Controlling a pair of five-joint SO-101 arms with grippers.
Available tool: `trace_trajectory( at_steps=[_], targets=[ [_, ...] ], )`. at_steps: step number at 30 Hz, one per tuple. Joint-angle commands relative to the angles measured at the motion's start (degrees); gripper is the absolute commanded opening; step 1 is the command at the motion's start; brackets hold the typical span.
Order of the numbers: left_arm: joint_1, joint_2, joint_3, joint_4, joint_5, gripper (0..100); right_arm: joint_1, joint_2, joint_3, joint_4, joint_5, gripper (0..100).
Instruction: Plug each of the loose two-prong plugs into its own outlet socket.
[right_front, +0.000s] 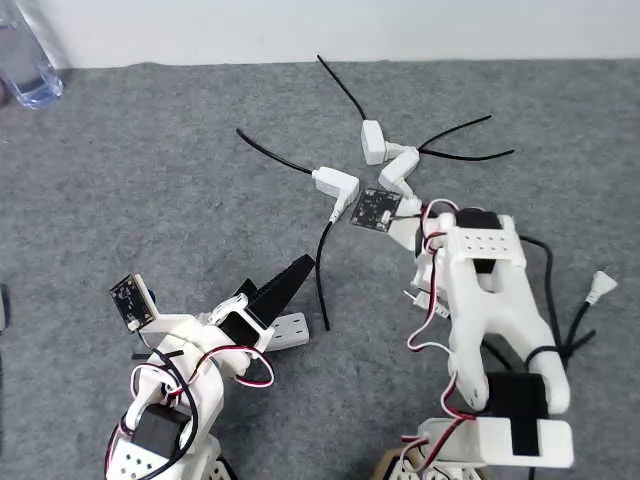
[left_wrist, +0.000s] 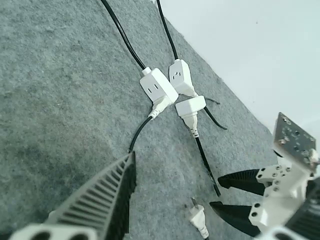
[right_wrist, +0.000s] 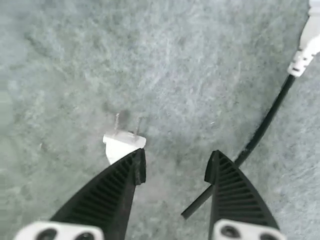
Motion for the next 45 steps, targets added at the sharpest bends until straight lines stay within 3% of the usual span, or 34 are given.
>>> trace_trajectory(
  at_steps=[1, 10, 17, 23, 35, 45],
  targets=[
    [0.09, -0.44, -0.48, 0.26, 0.00, 48, 0.22, -0.40, -3.25, 2.59, -2.20, 19.1],
    [0.09, -0.44, -0.48, 0.26, 0.00, 48, 0.31, -2.33, 3.08, 2.68, -2.55, 19.1],
    [0.09, -0.44, -0.48, 0.26, 0.00, 48, -2.59, -17.45, 11.34, 7.52, -2.64, 19.1],
    [0.09, -0.44, -0.48, 0.35, 0.00, 48, -5.32, -25.80, 24.88, -0.57, -4.66, 19.1],
    [0.09, -0.44, -0.48, 0.35, 0.00, 48, -5.05, -24.48, 27.60, -4.35, -0.88, 19.1],
    [0.09, -0.44, -0.48, 0.35, 0.00, 48, -4.79, -4.79, 19.60, -10.15, -1.23, 18.8]
  ],
)
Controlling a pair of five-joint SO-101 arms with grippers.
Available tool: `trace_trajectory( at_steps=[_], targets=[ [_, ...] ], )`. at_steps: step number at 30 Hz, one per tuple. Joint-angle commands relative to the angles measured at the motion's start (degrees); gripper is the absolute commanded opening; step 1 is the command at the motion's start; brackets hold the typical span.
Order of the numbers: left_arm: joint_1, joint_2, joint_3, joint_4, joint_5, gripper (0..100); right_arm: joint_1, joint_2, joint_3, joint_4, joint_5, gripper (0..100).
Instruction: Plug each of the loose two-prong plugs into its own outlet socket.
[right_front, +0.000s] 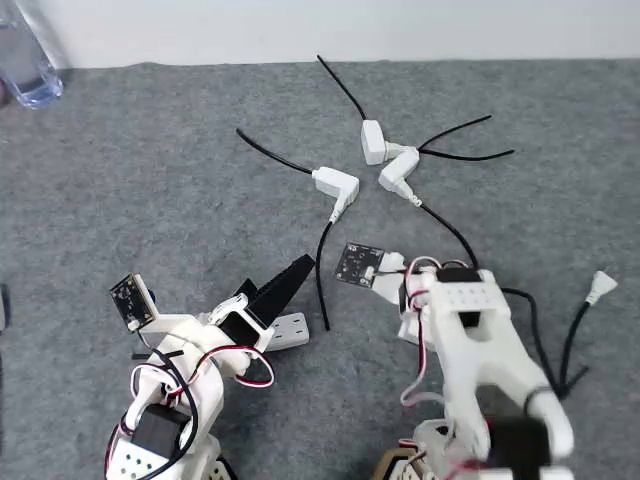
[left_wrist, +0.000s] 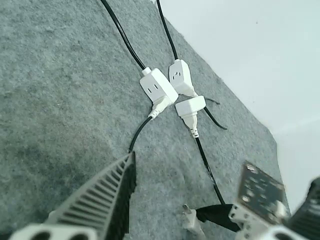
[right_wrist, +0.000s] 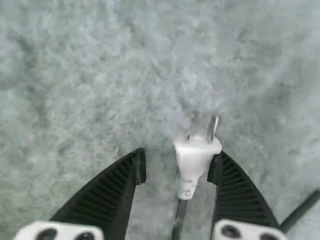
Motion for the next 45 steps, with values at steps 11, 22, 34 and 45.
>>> trace_trajectory(
  at_steps=[11, 22, 34, 45],
  targets=[
    [0.09, -0.44, -0.48, 0.35, 0.00, 48, 3.38, 6.02, -8.70, -0.13, 0.88, 18.8],
    [0.09, -0.44, -0.48, 0.35, 0.00, 48, 3.38, 6.20, -10.99, -0.13, 2.02, 18.7],
    [0.09, -0.44, -0.48, 0.35, 0.00, 48, 3.38, 6.64, -11.69, -0.48, 1.93, 18.7],
    [0.09, -0.35, -0.48, 0.35, 0.00, 48, 3.47, 11.91, -11.87, -2.59, 0.53, 18.7]
  ],
)
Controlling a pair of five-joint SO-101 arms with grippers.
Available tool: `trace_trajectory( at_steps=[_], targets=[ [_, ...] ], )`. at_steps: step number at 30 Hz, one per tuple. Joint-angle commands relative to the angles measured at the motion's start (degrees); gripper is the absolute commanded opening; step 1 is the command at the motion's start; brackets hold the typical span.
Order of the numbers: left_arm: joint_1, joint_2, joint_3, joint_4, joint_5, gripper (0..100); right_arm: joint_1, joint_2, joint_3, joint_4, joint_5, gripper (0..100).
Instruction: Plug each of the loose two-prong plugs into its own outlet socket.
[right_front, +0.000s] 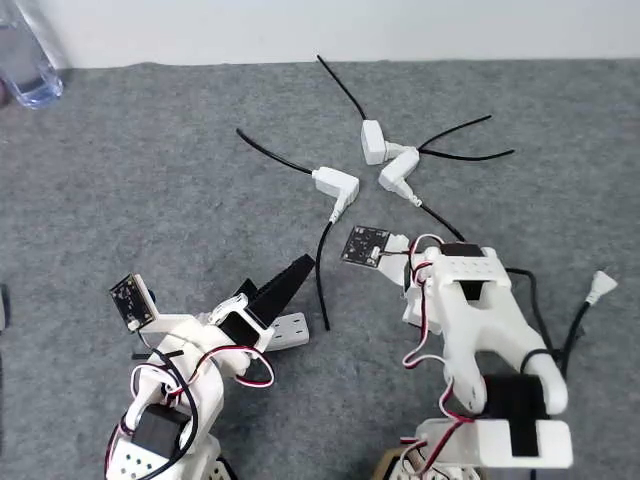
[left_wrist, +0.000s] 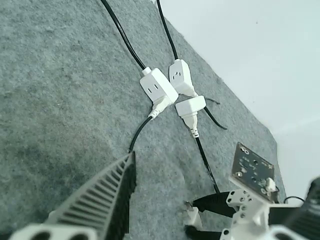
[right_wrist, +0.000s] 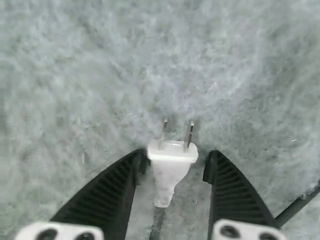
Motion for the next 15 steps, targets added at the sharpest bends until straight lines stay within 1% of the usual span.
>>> trace_trajectory(
  at_steps=[1, 4, 6, 15],
  targets=[
    [0.09, -0.35, -0.48, 0.35, 0.00, 48, 1.36, 2.59, -3.78, -1.71, -2.11, 18.7],
    [0.09, -0.35, -0.48, 0.35, 0.00, 48, 1.98, 3.30, -5.80, -0.84, -5.19, 18.7],
    [0.09, -0.35, -0.48, 0.35, 0.00, 48, 1.80, 3.30, -5.80, -0.22, -5.98, 18.7],
    [0.09, -0.35, -0.48, 0.35, 0.00, 48, 2.07, 3.30, -5.89, 6.20, -6.24, 18.7]
  ],
)
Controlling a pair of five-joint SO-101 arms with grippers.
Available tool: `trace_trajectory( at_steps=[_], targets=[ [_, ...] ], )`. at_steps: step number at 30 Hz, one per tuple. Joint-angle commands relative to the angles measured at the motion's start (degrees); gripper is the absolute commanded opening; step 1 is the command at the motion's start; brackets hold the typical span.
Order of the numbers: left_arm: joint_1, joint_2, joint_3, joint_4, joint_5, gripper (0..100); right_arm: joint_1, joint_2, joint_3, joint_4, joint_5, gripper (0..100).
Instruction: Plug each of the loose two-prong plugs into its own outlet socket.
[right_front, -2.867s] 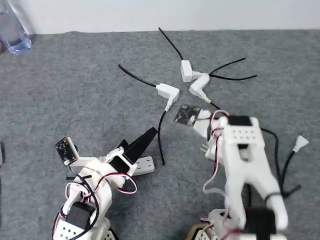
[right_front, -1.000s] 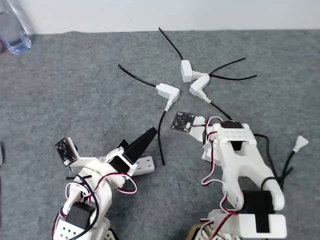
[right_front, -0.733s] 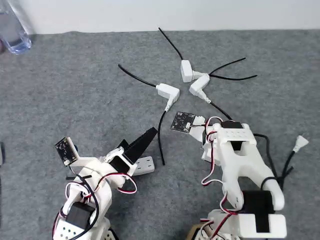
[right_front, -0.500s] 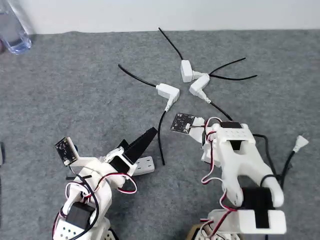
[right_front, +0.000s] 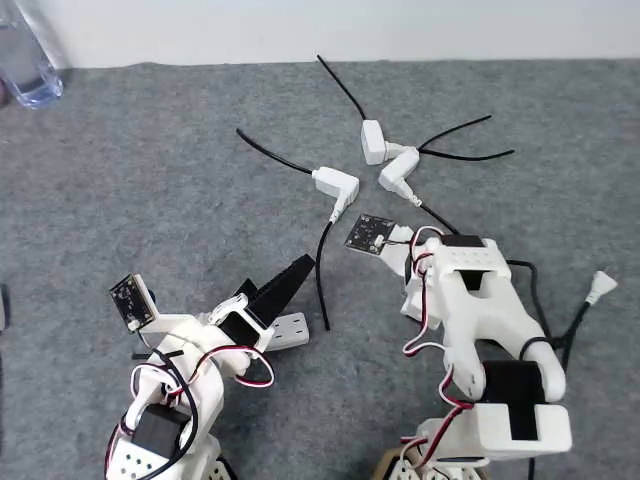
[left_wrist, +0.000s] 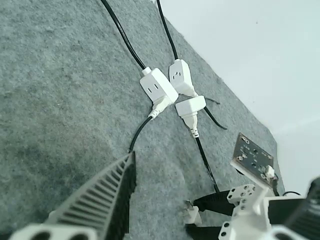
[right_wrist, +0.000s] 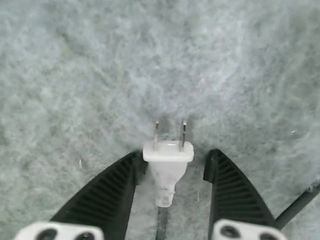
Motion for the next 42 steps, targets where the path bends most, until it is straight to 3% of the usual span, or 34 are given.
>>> trace_trajectory(
  at_steps=[1, 12, 29, 36, 42],
  targets=[
    [0.00, -0.35, -0.48, 0.35, 0.00, 48, 1.36, 0.22, -1.58, 2.51, -0.88, 18.7],
    [-0.09, -0.35, -0.48, 0.35, 0.00, 48, 1.27, 0.31, -1.49, 2.77, -0.70, 10.4],
    [-0.53, -0.44, -0.48, 0.35, 0.00, 48, -1.19, 2.95, -3.16, 3.56, -0.35, 13.9],
    [-5.19, -0.53, -0.48, 0.35, 0.00, 48, -1.10, 3.12, -3.16, 4.00, 2.29, 0.6],
    [-5.36, -0.53, -0.48, 0.35, 0.00, 48, -1.01, 3.12, -3.16, 4.09, 2.37, 0.9]
  ],
)
